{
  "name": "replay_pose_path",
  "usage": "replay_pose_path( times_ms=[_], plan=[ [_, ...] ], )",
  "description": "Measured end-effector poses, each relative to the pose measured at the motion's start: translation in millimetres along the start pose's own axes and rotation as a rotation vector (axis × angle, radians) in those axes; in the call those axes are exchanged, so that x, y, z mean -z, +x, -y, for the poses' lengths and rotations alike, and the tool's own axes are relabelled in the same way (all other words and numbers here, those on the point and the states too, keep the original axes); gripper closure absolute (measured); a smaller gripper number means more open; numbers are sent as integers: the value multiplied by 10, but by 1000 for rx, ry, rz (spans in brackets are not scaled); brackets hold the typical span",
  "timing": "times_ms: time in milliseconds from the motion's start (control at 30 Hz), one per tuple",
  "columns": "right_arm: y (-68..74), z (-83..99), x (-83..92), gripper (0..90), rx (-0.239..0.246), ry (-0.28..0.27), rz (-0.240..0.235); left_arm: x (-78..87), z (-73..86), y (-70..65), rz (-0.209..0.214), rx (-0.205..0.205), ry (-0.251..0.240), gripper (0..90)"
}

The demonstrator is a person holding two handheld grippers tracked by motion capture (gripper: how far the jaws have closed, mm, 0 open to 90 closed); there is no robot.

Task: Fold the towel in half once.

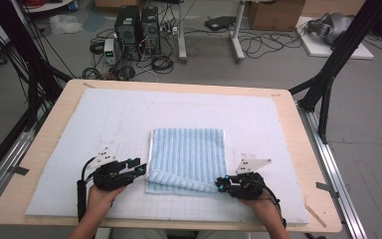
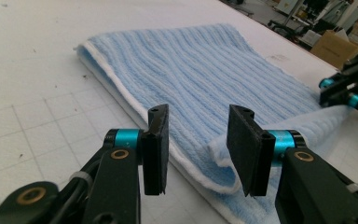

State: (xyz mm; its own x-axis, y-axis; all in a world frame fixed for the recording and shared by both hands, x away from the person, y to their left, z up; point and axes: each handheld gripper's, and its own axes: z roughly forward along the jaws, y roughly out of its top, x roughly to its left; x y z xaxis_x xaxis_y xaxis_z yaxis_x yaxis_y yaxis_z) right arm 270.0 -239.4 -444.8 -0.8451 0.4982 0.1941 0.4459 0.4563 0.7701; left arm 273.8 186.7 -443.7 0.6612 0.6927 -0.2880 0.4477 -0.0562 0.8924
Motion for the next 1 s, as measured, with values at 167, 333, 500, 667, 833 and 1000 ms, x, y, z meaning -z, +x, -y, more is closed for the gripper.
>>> replay_pose_path(
  times_ms=[167,333,500,667,833,1000],
  plan=[
    [52,67,48,771,7,42,-50,5,-4,8,0,0,0,593],
    [39,82,128,728,-9,-5,-40,-20,-3,-2,6,-5,10,592],
    [31,52,98,770,-7,-14,-70,-62,1,-25,21,-8,21,591],
    [105,48,1,815,49,75,-116,-49,3,-17,15,-12,22,591],
    [133,58,28,802,87,74,-155,-35,3,13,7,-1,15,589],
    [134,-1,5,750,73,6,-162,-167,-53,52,20,17,32,589]
  ],
)
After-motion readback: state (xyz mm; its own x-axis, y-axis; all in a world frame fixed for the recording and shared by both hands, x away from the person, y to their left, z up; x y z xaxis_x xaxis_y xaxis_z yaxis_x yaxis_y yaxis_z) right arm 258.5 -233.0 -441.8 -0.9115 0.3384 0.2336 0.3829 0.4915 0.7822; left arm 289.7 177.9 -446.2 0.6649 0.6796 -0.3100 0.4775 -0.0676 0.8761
